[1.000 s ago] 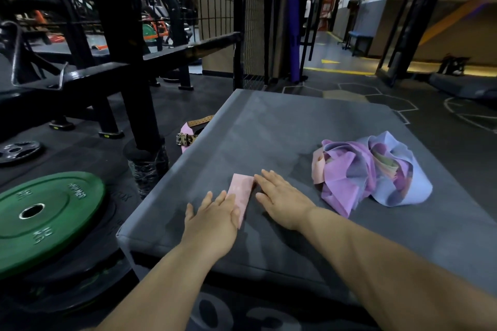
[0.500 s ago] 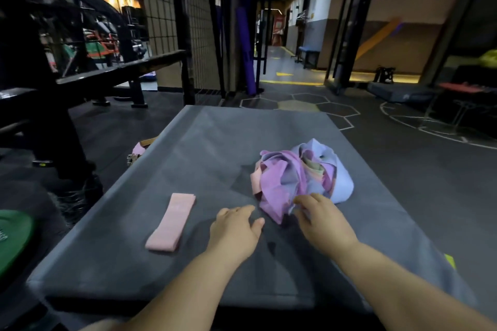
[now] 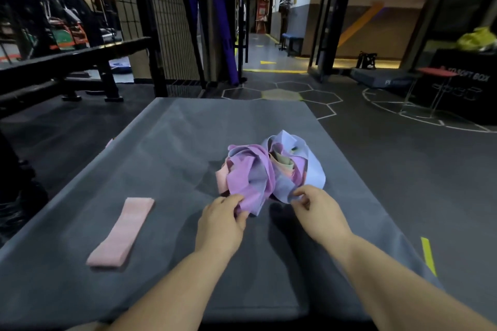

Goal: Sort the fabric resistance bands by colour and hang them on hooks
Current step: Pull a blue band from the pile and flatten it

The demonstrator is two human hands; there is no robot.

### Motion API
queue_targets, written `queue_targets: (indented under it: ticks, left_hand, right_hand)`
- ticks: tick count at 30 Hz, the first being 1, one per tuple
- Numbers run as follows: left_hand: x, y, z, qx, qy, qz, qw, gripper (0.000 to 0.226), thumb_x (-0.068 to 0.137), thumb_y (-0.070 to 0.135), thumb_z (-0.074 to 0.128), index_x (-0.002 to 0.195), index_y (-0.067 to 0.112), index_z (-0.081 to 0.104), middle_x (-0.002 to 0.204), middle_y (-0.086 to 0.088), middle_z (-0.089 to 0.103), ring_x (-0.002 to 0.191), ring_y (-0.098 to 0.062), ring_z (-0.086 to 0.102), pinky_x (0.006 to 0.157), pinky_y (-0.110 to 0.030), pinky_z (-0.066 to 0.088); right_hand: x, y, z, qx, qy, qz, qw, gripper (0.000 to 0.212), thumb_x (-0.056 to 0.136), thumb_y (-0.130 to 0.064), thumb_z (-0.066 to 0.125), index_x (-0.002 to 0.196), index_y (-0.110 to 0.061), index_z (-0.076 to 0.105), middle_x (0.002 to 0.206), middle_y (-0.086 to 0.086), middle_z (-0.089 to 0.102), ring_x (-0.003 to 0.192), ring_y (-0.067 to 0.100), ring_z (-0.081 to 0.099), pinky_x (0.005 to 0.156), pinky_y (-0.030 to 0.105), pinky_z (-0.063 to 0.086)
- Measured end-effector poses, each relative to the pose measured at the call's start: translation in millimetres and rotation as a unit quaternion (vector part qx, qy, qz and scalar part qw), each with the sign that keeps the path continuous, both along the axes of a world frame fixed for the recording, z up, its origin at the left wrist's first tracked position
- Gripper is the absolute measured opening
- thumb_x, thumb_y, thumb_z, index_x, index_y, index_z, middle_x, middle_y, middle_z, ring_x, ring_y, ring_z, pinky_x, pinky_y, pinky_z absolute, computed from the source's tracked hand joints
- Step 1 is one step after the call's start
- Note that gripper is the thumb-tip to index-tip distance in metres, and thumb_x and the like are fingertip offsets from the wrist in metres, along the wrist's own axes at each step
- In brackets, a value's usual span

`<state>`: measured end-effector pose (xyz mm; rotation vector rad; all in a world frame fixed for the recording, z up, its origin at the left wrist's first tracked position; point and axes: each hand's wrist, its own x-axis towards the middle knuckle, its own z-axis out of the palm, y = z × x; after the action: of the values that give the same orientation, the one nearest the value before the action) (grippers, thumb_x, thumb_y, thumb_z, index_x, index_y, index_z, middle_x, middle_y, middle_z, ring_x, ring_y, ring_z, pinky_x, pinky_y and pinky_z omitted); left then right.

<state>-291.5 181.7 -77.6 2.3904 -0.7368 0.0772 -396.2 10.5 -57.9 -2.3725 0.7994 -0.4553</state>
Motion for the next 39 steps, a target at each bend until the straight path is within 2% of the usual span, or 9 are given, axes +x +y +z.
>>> queue_targets:
  ticks: [6,10,14,17,25,29,32,34,39]
  left_hand:
    - [1,-1,4,-0.086,-0.017,-0.018,0.996,0.012,0.09,0.023,0.062,0.099,0.02,0.07,0.094,0.008,0.051,0.091,-0.019,0.055,0.075,-0.028,0.045]
    - [-5,0,8,-0.144,0.018,-0.057,0.988,0.013,0.088,0.021,0.068,0.099,0.018,0.073,0.097,0.01,0.058,0.09,-0.006,0.055,0.073,-0.001,0.036]
    - [-12,2,8,-0.15,0.046,-0.091,0.983,0.01,0.086,0.029,0.07,0.094,0.025,0.074,0.093,0.015,0.067,0.088,-0.001,0.057,0.074,-0.005,0.039]
    - [-16,3,7,-0.146,0.065,-0.099,0.982,0.008,0.085,0.03,0.071,0.093,0.027,0.074,0.087,0.017,0.068,0.086,-0.002,0.06,0.073,-0.013,0.042]
    - [-20,9,12,-0.047,0.138,-0.075,0.986,0.006,0.083,0.036,0.069,0.089,0.034,0.068,0.096,0.015,0.068,0.089,-0.007,0.062,0.082,-0.025,0.05]
    - [-15,11,15,-0.057,0.129,-0.057,0.988,0.019,0.079,0.029,0.071,0.09,0.04,0.059,0.109,0.014,0.053,0.093,-0.007,0.055,0.079,-0.021,0.044]
    - [-14,11,17,-0.069,0.121,-0.056,0.989,0.021,0.08,0.026,0.069,0.096,0.035,0.06,0.113,0.014,0.051,0.102,-0.008,0.052,0.081,-0.019,0.04]
    - [-14,9,17,-0.063,0.105,-0.061,0.991,0.024,0.081,0.025,0.068,0.103,0.033,0.061,0.117,0.014,0.052,0.112,-0.01,0.049,0.09,-0.022,0.041]
    - [-21,-2,19,-0.018,0.089,-0.087,0.992,0.04,0.089,0.028,0.061,0.128,0.032,0.055,0.138,0.016,0.046,0.131,-0.018,0.033,0.109,-0.035,0.032]
  right_hand:
    - [17,19,4,0.061,0.002,0.023,0.998,0.025,0.097,-0.037,0.053,0.09,-0.015,0.064,0.089,-0.002,0.066,0.086,0.019,0.058,0.071,0.028,0.042]
    - [22,29,4,0.206,-0.042,0.016,0.977,0.04,0.098,-0.048,0.046,0.084,-0.014,0.063,0.088,0.005,0.068,0.085,0.025,0.063,0.077,0.036,0.054]
    - [20,34,5,0.376,-0.084,0.009,0.923,0.044,0.091,-0.059,0.05,0.103,-0.019,0.064,0.102,0.009,0.072,0.095,0.027,0.067,0.074,0.037,0.058]
    - [16,37,6,0.416,-0.092,0.031,0.904,0.032,0.094,-0.042,0.06,0.104,-0.012,0.064,0.092,0.011,0.076,0.089,0.027,0.069,0.085,0.043,0.058]
    - [10,30,2,0.347,-0.075,-0.005,0.935,0.024,0.093,-0.034,0.061,0.094,-0.011,0.067,0.08,0.006,0.072,0.071,0.02,0.067,0.066,0.034,0.054]
    - [9,7,8,0.223,-0.091,-0.104,0.965,0.018,0.092,-0.036,0.058,0.093,-0.019,0.061,0.095,0.002,0.065,0.082,0.022,0.059,0.078,0.037,0.05]
    - [8,-12,10,0.178,-0.095,-0.152,0.968,0.027,0.093,-0.03,0.055,0.116,-0.017,0.056,0.118,0.007,0.056,0.097,0.027,0.057,0.081,0.032,0.044]
    - [10,-22,7,0.172,-0.076,-0.174,0.966,0.037,0.094,-0.029,0.053,0.128,-0.015,0.049,0.129,0.011,0.047,0.106,0.033,0.054,0.087,0.035,0.043]
    - [19,-31,0,0.253,-0.101,-0.179,0.945,0.039,0.094,-0.023,0.055,0.13,-0.013,0.044,0.116,0.007,0.051,0.096,0.027,0.05,0.082,0.036,0.043]
